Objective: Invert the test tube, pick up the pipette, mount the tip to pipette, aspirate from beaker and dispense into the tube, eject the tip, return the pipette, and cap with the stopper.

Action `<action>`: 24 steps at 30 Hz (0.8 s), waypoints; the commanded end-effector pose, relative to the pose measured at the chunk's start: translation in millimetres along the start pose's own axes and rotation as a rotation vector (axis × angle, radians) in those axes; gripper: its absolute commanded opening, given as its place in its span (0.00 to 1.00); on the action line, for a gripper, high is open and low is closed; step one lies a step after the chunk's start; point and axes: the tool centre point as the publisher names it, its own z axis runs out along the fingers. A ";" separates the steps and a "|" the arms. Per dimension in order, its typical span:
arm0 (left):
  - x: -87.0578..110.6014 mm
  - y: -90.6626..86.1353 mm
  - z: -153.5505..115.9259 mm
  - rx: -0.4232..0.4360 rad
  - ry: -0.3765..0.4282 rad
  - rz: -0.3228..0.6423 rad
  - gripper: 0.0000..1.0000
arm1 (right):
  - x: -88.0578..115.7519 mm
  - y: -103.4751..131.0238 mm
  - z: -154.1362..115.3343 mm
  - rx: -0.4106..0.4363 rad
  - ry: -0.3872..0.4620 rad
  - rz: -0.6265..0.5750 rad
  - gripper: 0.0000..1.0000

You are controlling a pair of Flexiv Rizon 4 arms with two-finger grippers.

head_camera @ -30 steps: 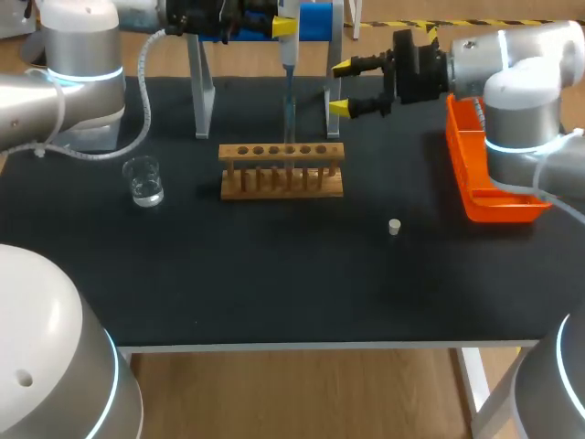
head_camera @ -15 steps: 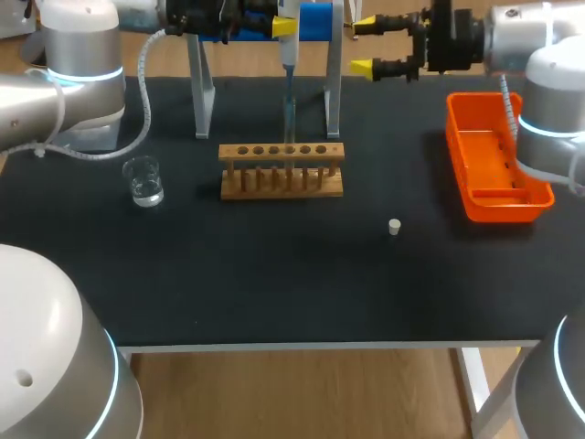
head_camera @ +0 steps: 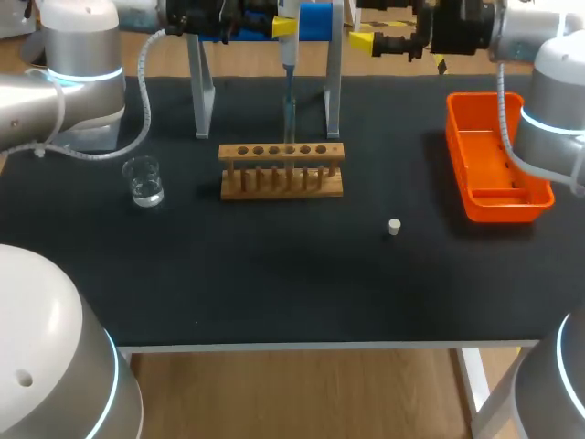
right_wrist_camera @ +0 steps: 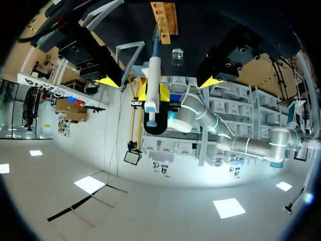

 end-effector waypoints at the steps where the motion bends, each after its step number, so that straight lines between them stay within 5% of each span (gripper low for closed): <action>1: -0.1 -0.7 -0.6 -0.002 0.002 -0.001 0.00 | -10.7 8.0 9.5 -0.017 0.033 -0.003 1.00; 10: -0.1 -0.7 -0.6 -0.002 0.002 -0.001 0.00 | -16.1 38.3 20.7 -0.062 0.075 0.018 1.00; 11: -0.1 -0.7 -0.6 -0.002 0.002 -0.001 0.00 | -16.1 41.2 21.8 -0.067 0.083 0.018 0.65; 12: -0.1 -0.7 -0.6 -0.002 0.002 -0.001 0.00 | -16.2 43.5 22.9 -0.067 0.085 0.018 0.45; 14: -0.1 -0.7 -0.6 -0.002 0.002 -0.001 0.00 | -16.5 47.7 26.0 -0.061 0.089 0.013 0.13; 15: -0.1 -0.7 -0.6 -0.002 0.002 -0.001 0.00 | -16.4 49.4 27.5 -0.059 0.094 0.012 0.05; 24: -0.1 -0.7 -0.6 -0.002 0.002 -0.001 0.00 | -17.9 60.2 39.9 -0.031 0.113 0.018 0.00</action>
